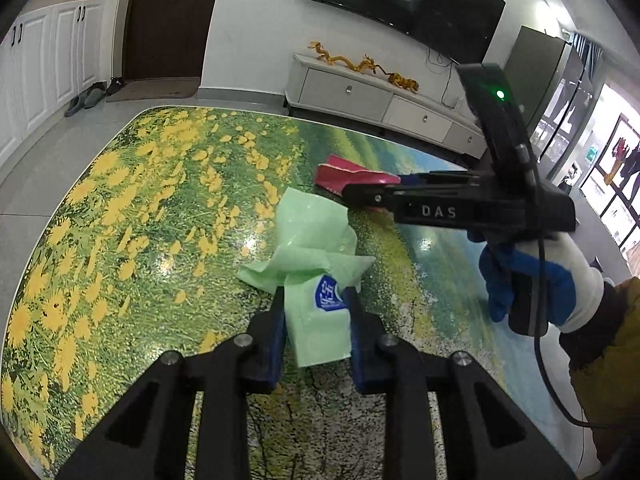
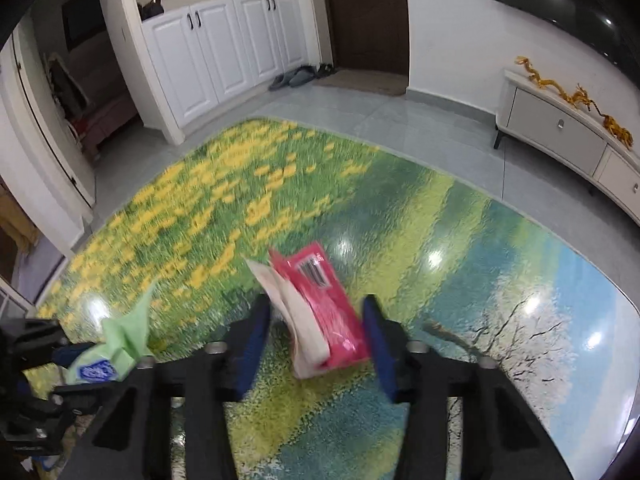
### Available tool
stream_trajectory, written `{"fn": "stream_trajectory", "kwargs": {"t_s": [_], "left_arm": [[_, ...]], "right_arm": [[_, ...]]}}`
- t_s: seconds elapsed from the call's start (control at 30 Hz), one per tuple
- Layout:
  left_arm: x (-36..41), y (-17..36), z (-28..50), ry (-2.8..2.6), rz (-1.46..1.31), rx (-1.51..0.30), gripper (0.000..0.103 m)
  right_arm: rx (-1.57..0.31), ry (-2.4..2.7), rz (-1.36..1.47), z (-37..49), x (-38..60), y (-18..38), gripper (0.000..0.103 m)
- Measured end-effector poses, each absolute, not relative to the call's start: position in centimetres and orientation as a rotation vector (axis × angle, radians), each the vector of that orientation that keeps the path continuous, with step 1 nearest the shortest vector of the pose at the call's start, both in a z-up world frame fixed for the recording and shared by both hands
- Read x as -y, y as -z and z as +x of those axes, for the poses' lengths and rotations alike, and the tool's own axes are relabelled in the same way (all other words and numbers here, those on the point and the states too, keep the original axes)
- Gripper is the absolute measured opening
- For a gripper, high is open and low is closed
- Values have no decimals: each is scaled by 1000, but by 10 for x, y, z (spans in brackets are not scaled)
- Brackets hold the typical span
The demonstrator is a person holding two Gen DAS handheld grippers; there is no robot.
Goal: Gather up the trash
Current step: 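Grasp the pink wrapper with the right tool while the left tool grasps the green bag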
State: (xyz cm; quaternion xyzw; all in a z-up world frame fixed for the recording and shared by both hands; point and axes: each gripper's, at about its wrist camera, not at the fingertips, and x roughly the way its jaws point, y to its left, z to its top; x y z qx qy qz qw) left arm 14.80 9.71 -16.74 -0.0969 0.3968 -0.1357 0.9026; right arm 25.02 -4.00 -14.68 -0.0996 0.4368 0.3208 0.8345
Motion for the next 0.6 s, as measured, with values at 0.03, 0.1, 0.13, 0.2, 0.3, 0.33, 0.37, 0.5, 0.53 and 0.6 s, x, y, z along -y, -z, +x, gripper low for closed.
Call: {"fn": "stream_trajectory", "kwargs": {"t_s": [0.03, 0.1, 0.13, 0.2, 0.3, 0.33, 0.37, 0.5, 0.53, 0.6], "left_arm": [[-97, 166, 146, 278, -202, -815, 24], [-96, 164, 141, 280, -204, -805, 24], [-94, 164, 138, 282, -201, -800, 24], [-88, 162, 129, 286, -190, -789, 24], [-79, 161, 115, 293, -177, -785, 24], [-76, 161, 109, 299, -177, -789, 24], [-72, 161, 103, 303, -174, -792, 24], [-61, 157, 84, 320, -170, -800, 24], [-58, 154, 79, 324, -167, -798, 24], [-52, 148, 69, 332, -150, -791, 24]], "right_arm": [[-918, -683, -215, 247, 41, 147, 35], [-920, -690, -203, 241, 43, 146, 33], [-918, -686, -204, 235, 46, 146, 33], [-920, -682, -179, 221, 56, 145, 32], [-924, -686, -125, 194, 75, 142, 31], [-924, -685, -117, 184, 81, 140, 31], [-923, -683, -110, 178, 86, 139, 31], [-918, -666, -35, 138, 125, 132, 30], [-914, -656, -18, 128, 135, 130, 30], [-899, -634, 16, 106, 160, 123, 30]]}}
